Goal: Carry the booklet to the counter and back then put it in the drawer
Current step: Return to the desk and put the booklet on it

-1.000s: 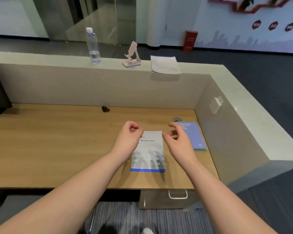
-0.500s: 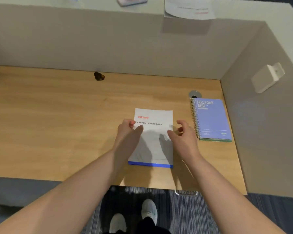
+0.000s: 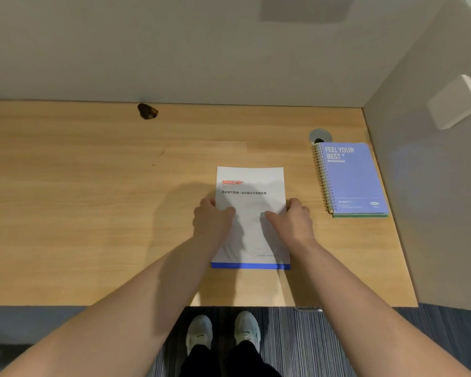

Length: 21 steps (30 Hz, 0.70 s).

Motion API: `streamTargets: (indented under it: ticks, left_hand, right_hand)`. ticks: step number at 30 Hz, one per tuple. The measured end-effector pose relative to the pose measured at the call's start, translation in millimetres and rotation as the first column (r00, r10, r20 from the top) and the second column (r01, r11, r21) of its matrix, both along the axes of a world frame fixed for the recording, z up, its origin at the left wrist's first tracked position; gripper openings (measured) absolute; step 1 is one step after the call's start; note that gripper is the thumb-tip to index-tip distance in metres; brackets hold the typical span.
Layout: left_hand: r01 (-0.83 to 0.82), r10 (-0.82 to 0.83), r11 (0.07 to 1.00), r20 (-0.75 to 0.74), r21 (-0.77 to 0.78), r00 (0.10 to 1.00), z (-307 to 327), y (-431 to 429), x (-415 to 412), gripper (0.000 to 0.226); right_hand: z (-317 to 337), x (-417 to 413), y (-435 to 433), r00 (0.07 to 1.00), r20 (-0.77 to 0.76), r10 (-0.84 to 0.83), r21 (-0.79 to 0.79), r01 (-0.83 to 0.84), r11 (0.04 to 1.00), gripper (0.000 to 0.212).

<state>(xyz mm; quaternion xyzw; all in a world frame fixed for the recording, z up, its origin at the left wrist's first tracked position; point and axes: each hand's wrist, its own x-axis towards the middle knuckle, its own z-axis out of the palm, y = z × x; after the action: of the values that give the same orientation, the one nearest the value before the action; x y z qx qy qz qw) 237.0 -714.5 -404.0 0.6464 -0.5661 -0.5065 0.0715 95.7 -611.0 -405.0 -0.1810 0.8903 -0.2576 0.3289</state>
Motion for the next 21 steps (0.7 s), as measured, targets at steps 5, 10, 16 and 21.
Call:
streamTargets:
  ticks: [5,10,16,21]
  left_hand:
    - [-0.017,0.019,1.000,0.053,-0.023,0.998,-2,1,-7,0.048]
    - [-0.015,0.015,1.000,0.073,0.003,0.997,-9,-5,-6,0.057]
    - [-0.005,0.000,0.997,0.075,0.072,0.997,-12,-11,-10,0.055]
    - [0.030,-0.032,0.999,0.112,0.019,0.993,-17,-9,-10,0.055]
  right_hand:
    - [0,6,-5,0.999,-0.044,0.018,0.066,-0.015,0.998,0.046]
    - [-3,4,-2,0.997,-0.067,0.035,0.074,-0.030,0.997,0.039]
    - [-7,4,0,0.992,-0.106,0.064,0.081,-0.055,0.995,0.038]
    - [-10,1,2,0.993,-0.102,0.065,0.067,-0.059,0.996,0.042]
